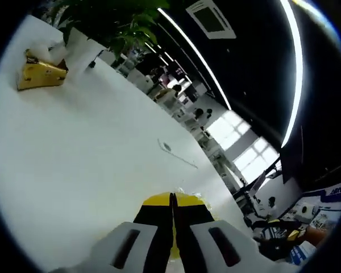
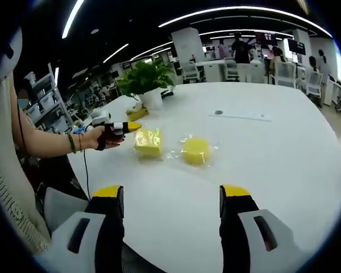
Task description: Compare the silicone blocks by pressing each to a similar depth, holding the contact briefly, and releasing to observe deformation and rebound differences across the visible hardness samples.
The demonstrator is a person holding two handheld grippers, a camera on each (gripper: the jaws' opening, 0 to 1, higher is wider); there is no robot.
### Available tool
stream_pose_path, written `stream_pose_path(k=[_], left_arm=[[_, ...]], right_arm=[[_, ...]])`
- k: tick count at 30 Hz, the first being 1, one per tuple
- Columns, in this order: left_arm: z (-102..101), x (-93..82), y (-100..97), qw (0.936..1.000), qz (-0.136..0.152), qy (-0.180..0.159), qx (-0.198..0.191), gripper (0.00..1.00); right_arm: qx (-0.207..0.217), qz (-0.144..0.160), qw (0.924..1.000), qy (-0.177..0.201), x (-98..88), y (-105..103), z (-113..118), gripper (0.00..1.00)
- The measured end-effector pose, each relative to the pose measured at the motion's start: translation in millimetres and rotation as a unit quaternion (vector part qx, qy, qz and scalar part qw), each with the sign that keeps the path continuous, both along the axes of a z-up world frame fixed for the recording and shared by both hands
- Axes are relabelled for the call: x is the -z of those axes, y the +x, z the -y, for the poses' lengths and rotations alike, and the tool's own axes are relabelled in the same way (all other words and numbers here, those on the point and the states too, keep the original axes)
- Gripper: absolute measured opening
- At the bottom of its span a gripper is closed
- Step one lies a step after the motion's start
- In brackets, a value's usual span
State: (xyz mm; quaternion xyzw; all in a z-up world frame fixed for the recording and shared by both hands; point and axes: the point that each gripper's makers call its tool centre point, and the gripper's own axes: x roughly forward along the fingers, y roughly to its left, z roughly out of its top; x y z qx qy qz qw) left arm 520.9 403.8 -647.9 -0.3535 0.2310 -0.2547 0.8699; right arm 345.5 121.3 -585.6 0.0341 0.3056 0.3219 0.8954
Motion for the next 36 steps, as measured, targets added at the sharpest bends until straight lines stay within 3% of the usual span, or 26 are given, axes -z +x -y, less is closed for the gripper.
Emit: stream_pose_path(k=[8,16,20,23,26,29,36], left_arm=[[35,-48.4,-18.7,0.9991,0.026,0.007,0.033,0.0],[60,-86.2,-39.9,0.9973,0.038,0.033,0.053,0.0],[74,-109.4,-54.8,0.9938,0.06,0.059,0.072,0.0],[83,-124.9,-66.9,0.9873,0.081,0.094,0.099,0.0],[93,-139.4,-78.7,0.9829,0.089,0.107,0.121,0.0],[102,-149.9,-90.5,0.9733,0.106,0.137,0.15,0.0],[126,-171.0,-112.7,0.9611,0.13,0.158,0.185,0.0]], right_arm=[[-0.009,0.03,0.9994,0.017,-17.6,-7,2,0.62],[-0.032,0.056,0.997,0.042,-40.9,-19,5,0.62],[-0.047,0.078,0.9948,0.047,-54.0,-23,6,0.62],[-0.058,0.088,0.9933,0.047,-60.0,-24,7,0.61],[-0.081,0.099,0.9909,0.042,-65.9,-26,7,0.6],[-0.106,0.104,0.9885,0.03,-70.4,-27,5,0.58],[-0.17,0.13,0.9768,-0.007,-91.5,-18,-12,0.58]])
